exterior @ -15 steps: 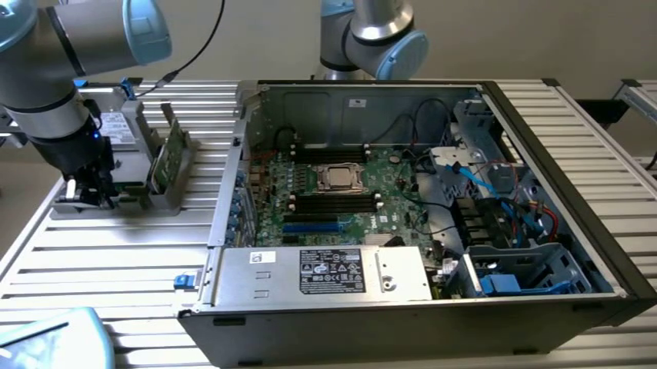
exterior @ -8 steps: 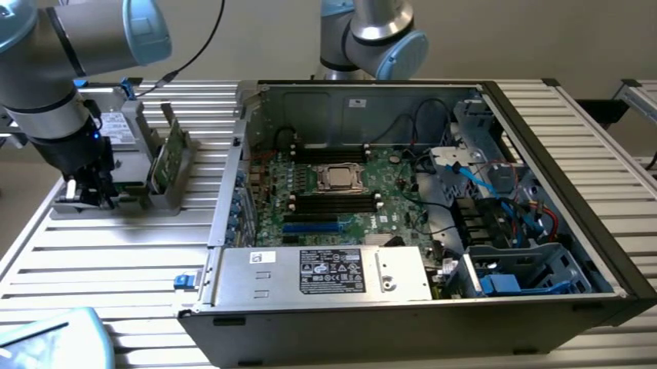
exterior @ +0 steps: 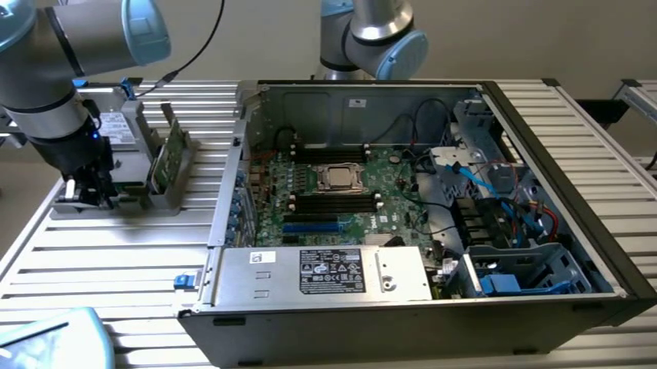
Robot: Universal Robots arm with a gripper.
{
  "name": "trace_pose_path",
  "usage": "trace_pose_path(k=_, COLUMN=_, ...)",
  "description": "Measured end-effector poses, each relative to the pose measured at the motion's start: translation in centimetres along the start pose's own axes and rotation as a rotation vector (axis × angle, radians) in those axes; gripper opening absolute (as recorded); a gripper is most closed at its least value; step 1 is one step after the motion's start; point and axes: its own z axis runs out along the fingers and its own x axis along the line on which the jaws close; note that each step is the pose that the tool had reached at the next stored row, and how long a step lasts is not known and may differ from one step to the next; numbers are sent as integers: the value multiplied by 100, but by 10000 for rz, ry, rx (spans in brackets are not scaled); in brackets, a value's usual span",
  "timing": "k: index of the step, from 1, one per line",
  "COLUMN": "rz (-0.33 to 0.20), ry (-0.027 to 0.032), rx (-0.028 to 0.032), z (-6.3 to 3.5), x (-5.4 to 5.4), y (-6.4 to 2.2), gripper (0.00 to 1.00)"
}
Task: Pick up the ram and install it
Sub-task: 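Pick up the ram and move it above insertion slot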
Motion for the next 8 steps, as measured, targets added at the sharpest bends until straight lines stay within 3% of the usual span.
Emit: trace_pose_path(k=8, rz=0, ry=-1, rx=1, z=1, x=0, y=2, gripper=33)
